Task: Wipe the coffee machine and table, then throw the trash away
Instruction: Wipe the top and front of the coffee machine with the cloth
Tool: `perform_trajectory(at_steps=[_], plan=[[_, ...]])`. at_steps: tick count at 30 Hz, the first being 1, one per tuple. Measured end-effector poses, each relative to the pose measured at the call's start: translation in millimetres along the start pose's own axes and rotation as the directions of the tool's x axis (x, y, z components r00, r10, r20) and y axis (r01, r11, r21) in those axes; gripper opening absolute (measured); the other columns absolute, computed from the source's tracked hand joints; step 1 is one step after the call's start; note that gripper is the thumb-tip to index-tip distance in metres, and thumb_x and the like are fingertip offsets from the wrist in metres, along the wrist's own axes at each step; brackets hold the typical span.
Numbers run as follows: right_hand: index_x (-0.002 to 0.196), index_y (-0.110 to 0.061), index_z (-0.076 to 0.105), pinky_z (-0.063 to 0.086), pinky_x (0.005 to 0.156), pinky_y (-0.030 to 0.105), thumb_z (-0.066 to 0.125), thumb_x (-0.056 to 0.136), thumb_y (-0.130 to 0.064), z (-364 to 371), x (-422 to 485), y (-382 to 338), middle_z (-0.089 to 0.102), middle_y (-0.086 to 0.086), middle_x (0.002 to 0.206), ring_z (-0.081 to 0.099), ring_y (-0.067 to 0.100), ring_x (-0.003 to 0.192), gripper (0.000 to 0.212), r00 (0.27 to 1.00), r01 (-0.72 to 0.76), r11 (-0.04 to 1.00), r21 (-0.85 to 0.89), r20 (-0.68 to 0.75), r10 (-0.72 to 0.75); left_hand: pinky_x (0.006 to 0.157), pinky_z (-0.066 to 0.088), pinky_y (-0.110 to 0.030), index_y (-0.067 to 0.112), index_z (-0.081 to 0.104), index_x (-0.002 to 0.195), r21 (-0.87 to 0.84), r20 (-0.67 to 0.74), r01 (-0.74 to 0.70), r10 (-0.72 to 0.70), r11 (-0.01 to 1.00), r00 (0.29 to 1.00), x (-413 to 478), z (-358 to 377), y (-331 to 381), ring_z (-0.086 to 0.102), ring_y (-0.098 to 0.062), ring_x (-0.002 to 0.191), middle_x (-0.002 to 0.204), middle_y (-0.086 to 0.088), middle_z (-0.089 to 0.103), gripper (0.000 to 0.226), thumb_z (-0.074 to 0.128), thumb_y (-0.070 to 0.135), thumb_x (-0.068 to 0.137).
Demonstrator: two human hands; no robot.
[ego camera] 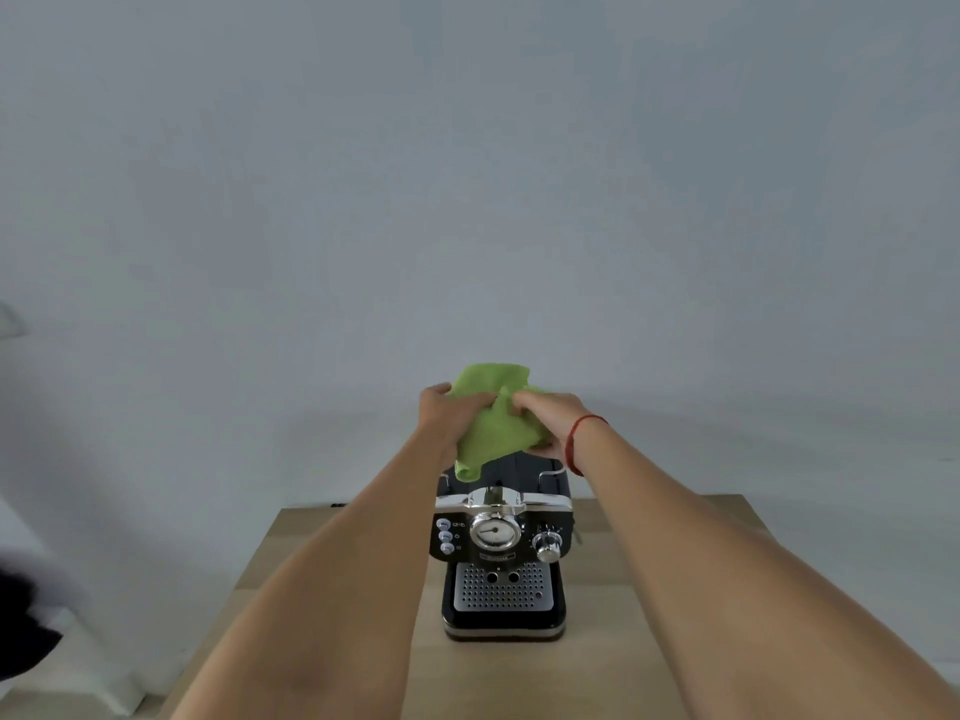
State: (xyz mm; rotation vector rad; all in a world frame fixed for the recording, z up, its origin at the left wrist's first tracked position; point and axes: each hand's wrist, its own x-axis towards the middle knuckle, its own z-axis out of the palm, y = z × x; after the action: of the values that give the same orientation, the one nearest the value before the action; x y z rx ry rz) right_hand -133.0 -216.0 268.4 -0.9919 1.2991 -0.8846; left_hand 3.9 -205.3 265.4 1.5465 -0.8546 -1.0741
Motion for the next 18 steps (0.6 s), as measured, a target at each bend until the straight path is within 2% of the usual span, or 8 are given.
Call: perform_trajectory(at_steps=[2,4,7,10,12,14,16,18], plan=[[0.103,-0.011,0.059,0.057,0.084,0.043,0.075,0.069,-0.034,-4,-5,4,0.067,0.010,0.103,0.067,0.026,0.095,0.044,1.000,-0.002,0.998,0.059,0.009,0.001,0.089,0.051,-0.042,0.015,0.029,0.146,0.016,0.007,0.016,-0.017,1.000,1.000,-9,-3,-1,0.056,-0.029,0.112,0.134,-0.009,0.047,0.087,0.080,0.019,0.075],[0.097,-0.012,0.062,0.058,0.084,0.042,0.079,0.065,-0.044,-7,-10,8,0.069,0.008,0.097,0.069,0.026,0.090,0.048,1.000,0.018,0.999,0.051,-0.003,-0.018,0.089,0.053,-0.044,0.012,0.035,0.144,0.026,0.048,0.029,-0.031,0.999,0.998,-18,-7,-5,0.060,-0.031,0.108,0.129,-0.011,0.054,0.080,0.078,0.018,0.076],[0.097,-0.011,0.062,0.058,0.075,0.035,0.078,0.069,-0.027,-5,-21,15,0.066,0.004,0.086,0.065,0.021,0.078,0.035,0.996,0.078,0.991,-0.109,-0.035,-0.082,0.082,0.055,-0.040,0.005,0.060,0.120,0.033,0.080,0.036,-0.039,0.999,0.996,-30,-12,-12,0.065,-0.030,0.094,0.107,-0.013,0.067,0.045,0.075,0.018,0.079],[0.098,-0.008,0.062,0.055,0.066,0.032,0.070,0.070,-0.017,-1,-33,20,0.064,0.007,0.084,0.063,0.022,0.073,0.030,0.999,0.053,0.983,-0.178,0.004,-0.053,0.082,0.056,-0.040,0.009,0.067,0.099,0.015,0.106,0.077,-0.079,0.997,0.991,-41,-22,-13,0.066,-0.029,0.088,0.097,-0.011,0.069,0.021,0.070,0.019,0.082],[0.094,-0.011,0.059,0.053,0.067,0.030,0.068,0.076,-0.028,3,-43,22,0.063,0.003,0.085,0.062,0.020,0.075,0.026,1.000,0.022,0.986,-0.163,0.021,-0.019,0.076,0.056,-0.036,0.010,0.065,0.109,0.007,0.180,0.084,-0.083,0.996,0.980,-47,-30,-14,0.066,-0.026,0.084,0.098,-0.010,0.069,0.026,0.067,0.018,0.084],[0.095,-0.015,0.058,0.053,0.077,0.033,0.067,0.080,-0.039,7,-47,26,0.063,0.003,0.093,0.063,0.021,0.084,0.030,0.998,0.056,0.985,-0.163,0.016,-0.055,0.074,0.055,-0.034,0.015,0.060,0.118,0.058,0.226,0.059,-0.070,0.997,0.972,-51,-35,-18,0.065,-0.024,0.086,0.105,-0.009,0.067,0.031,0.064,0.018,0.088],[0.093,-0.016,0.060,0.052,0.086,0.035,0.063,0.084,-0.038,11,-52,35,0.064,0.006,0.100,0.062,0.024,0.091,0.023,0.993,0.113,0.968,-0.222,0.005,-0.115,0.082,0.054,-0.039,0.017,0.054,0.123,0.140,0.206,0.039,-0.067,0.989,0.976,-55,-38,-27,0.063,-0.027,0.096,0.115,-0.009,0.063,0.037,0.065,0.024,0.088],[0.094,-0.016,0.062,0.051,0.084,0.034,0.059,0.087,-0.033,16,-59,50,0.065,0.009,0.107,0.061,0.025,0.092,0.019,0.991,0.128,0.953,-0.275,-0.001,-0.134,0.088,0.052,-0.042,0.016,0.051,0.127,0.180,0.169,0.080,-0.111,0.980,0.979,-61,-43,-40,0.061,-0.028,0.103,0.119,-0.009,0.061,0.048,0.069,0.030,0.084]])
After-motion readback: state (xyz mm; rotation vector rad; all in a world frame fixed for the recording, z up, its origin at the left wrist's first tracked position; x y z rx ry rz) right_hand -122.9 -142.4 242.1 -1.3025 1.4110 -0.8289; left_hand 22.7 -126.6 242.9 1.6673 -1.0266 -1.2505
